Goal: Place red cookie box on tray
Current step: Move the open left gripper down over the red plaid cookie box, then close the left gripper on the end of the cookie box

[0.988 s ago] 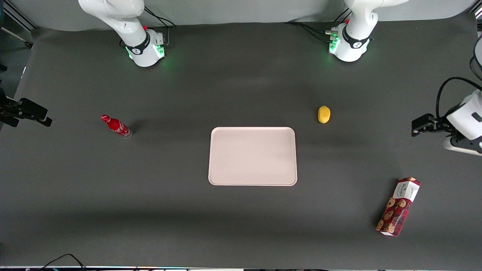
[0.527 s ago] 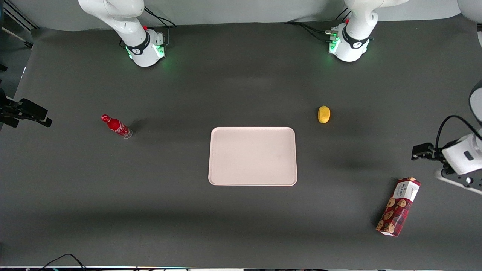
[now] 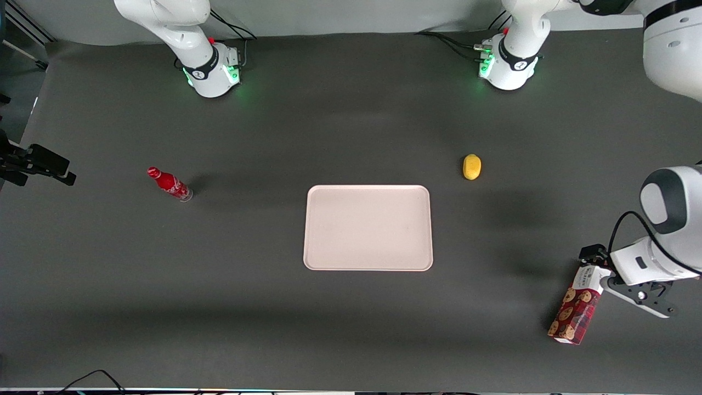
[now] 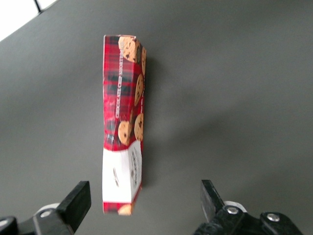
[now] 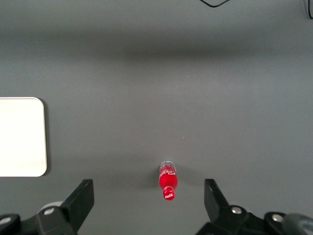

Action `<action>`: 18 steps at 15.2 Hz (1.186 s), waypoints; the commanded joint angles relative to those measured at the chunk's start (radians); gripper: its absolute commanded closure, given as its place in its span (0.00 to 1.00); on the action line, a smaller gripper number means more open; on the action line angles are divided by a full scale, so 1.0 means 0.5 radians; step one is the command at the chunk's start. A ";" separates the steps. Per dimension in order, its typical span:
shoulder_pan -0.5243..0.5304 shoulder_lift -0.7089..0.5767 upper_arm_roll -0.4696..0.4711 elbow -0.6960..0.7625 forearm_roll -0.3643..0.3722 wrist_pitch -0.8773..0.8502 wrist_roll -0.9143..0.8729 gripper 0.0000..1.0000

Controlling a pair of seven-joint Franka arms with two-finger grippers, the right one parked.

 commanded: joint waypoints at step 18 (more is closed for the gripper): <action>0.012 0.499 0.038 0.079 -0.024 0.660 0.355 0.00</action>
